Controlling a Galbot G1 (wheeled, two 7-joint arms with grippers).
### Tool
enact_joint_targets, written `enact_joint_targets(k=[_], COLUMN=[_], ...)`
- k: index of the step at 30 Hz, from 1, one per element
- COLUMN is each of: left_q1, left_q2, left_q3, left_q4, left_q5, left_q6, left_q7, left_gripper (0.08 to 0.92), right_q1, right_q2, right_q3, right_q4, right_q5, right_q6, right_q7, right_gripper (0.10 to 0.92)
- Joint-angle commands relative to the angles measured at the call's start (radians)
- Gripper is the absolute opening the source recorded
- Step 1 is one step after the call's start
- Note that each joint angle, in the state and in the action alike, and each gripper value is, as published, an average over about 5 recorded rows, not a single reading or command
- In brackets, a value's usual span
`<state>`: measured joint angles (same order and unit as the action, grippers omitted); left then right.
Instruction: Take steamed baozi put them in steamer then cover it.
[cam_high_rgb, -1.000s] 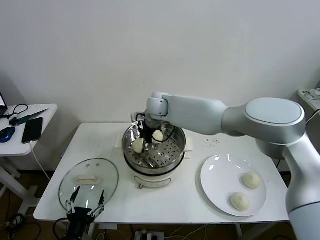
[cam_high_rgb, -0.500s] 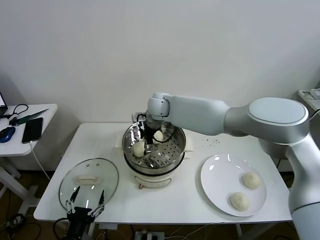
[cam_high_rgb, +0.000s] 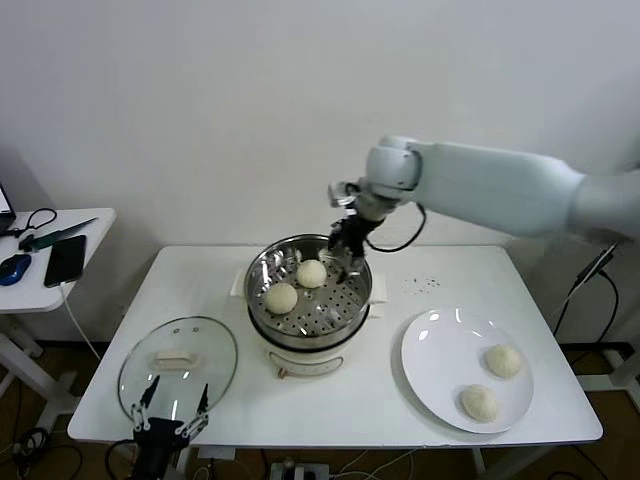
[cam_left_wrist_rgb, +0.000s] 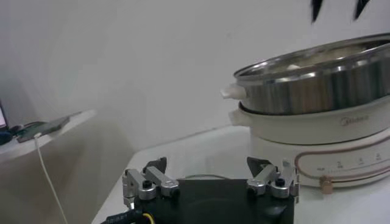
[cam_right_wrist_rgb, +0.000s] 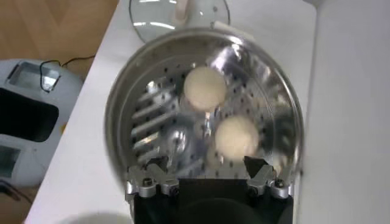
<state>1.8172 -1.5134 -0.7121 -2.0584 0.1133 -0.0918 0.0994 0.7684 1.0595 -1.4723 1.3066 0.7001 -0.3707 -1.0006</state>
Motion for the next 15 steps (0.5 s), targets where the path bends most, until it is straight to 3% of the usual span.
enact_joint_targets(k=[1, 7, 15], left_q1=[0.007, 0.012, 0.027], left_q2=[-0.001, -0.004, -0.009], left_q3=[0.006, 0.007, 0.001], left_q4=[-0.007, -0.016, -0.03], left_q5=[0.005, 0.023, 0.033], left_q6=[0.0, 0.003, 0.006], left_q7=[-0.01, -0.01, -0.01], left_gripper=[0.823, 0.823, 0.823], right_q1=[0.09, -0.051, -0.31], right_q2=[-0.428, -0.588, -0.67], right_q3=[-0.066, -0.071, 0.004], right_q4=[0.286, 0.36, 0.374], right_q5=[-0.104, -0.294, -0.475], right_q6=[0.035, 0.034, 0.033], right_q7=[-0.045, -0.066, -0.075], right_gripper=[0.823, 0.823, 0.823])
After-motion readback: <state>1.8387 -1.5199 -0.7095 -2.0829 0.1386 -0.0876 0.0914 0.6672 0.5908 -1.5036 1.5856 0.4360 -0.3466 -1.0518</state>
